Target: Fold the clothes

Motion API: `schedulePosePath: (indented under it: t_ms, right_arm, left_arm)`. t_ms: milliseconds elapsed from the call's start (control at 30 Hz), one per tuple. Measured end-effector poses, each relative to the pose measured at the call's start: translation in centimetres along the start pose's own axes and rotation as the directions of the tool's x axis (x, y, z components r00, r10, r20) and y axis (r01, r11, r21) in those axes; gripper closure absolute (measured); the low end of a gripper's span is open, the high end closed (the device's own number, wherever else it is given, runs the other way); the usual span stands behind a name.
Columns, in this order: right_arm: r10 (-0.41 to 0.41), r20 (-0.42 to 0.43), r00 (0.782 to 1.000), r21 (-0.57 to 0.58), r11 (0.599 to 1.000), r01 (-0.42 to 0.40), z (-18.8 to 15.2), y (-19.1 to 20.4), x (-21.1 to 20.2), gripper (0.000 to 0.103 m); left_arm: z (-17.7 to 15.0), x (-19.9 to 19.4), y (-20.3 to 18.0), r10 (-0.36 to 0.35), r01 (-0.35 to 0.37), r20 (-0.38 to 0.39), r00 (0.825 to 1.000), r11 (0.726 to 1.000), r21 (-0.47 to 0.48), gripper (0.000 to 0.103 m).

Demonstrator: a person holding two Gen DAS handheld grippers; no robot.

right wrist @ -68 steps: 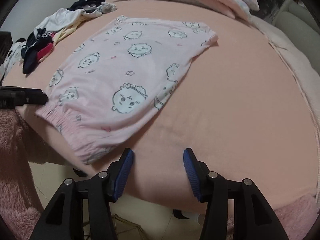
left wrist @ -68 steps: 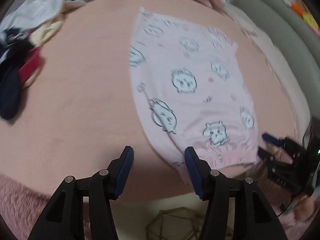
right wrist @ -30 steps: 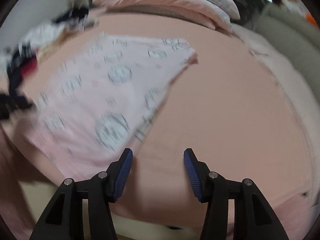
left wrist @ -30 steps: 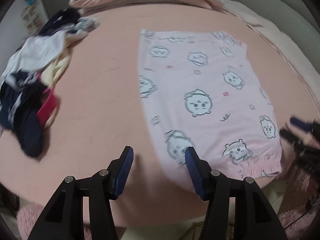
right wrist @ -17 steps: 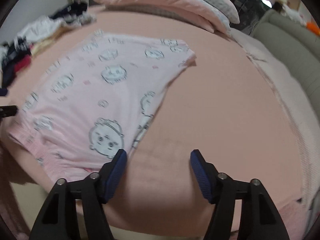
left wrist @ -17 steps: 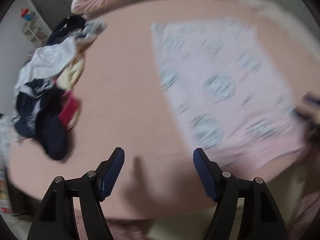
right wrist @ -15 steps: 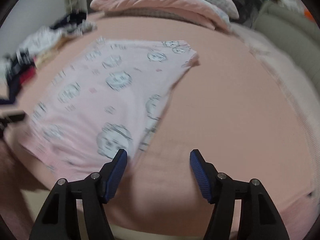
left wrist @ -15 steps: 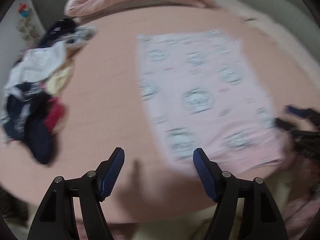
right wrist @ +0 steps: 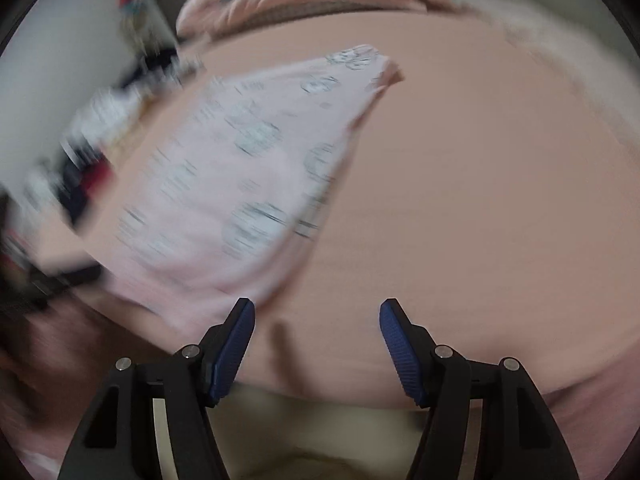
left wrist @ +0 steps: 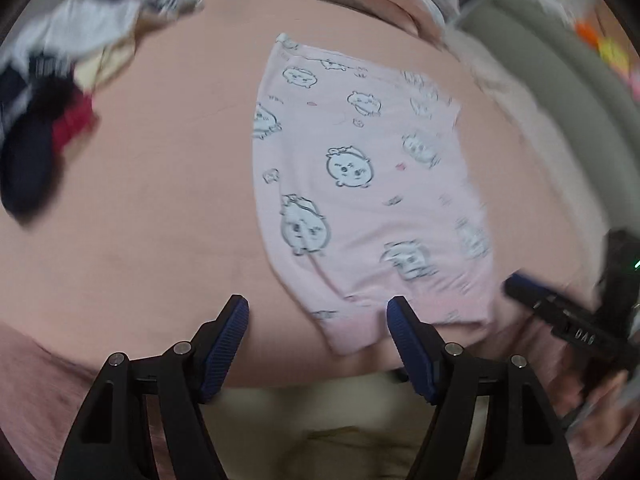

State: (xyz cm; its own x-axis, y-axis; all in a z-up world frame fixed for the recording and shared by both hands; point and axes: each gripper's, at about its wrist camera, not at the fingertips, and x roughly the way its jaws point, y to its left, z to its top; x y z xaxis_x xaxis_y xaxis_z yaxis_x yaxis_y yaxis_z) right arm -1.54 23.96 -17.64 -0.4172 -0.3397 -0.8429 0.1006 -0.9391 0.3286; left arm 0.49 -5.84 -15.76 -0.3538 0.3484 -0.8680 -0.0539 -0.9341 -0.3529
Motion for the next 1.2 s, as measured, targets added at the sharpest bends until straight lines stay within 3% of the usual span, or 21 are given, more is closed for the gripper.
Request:
schedulePosePath:
  t_ms: [67,133,167,233,300,333,400,567,733,1133,1200]
  right_arm:
    - [0.122,-0.019,0.992,0.074,0.990,-0.120,0.7,0.2,0.8,0.039]
    - [0.148,-0.056,0.987,0.096,0.985,-0.142,1.0,0.6,2.2,0.040]
    - [0.143,-0.076,0.987,0.099,0.986,-0.135,1.0,0.9,3.0,0.054]
    - [0.094,-0.069,0.993,0.050,0.995,-0.090,1.2,1.6,3.9,0.062]
    - [0.113,-0.067,0.991,0.026,0.993,-0.112,1.3,2.5,4.5,0.078]
    - [0.128,-0.071,0.989,0.025,0.992,-0.127,1.6,2.7,4.8,0.079]
    - [0.125,-0.075,0.989,0.025,0.992,-0.124,1.3,2.8,4.3,0.079]
    - [0.173,-0.081,0.982,0.098,0.981,-0.165,0.6,1.7,3.5,0.079]
    - [0.166,-0.086,0.982,0.084,0.984,-0.159,0.2,1.8,2.8,0.078]
    - [0.029,-0.120,0.992,-0.016,0.999,-0.031,0.3,4.1,1.3,0.070]
    - [0.033,-0.135,0.990,-0.022,0.999,-0.036,0.2,3.9,2.1,0.062]
  left_arm:
    - [-0.6,0.5,0.4,-0.052,0.050,-0.027,0.998,0.997,-0.064,0.033]
    - [-1.1,1.0,0.6,-0.093,0.087,-0.051,0.994,0.990,-0.112,0.033]
    - [-1.4,1.1,0.7,-0.093,0.087,-0.043,0.995,0.988,-0.128,0.033]
    - [-1.8,0.7,0.6,-0.101,0.097,-0.022,0.995,0.984,-0.147,0.033]
    - [-1.6,0.0,0.8,-0.173,0.169,-0.005,0.985,0.968,-0.186,0.037]
    - [-1.5,-0.2,1.1,-0.203,0.198,0.000,0.979,0.959,-0.202,0.057]
    - [-1.7,-0.4,1.4,-0.204,0.199,0.001,0.979,0.955,-0.220,0.072]
    - [-1.8,0.2,2.0,-0.257,0.248,0.000,0.966,0.933,-0.262,0.072]
    - [-1.5,0.6,1.7,-0.234,0.224,-0.008,0.972,0.941,-0.255,0.072]
    - [-0.8,0.5,0.9,-0.173,0.162,-0.026,0.985,0.958,-0.236,0.071]
    - [-0.8,1.0,1.0,-0.186,0.175,-0.024,0.982,0.955,-0.240,0.070]
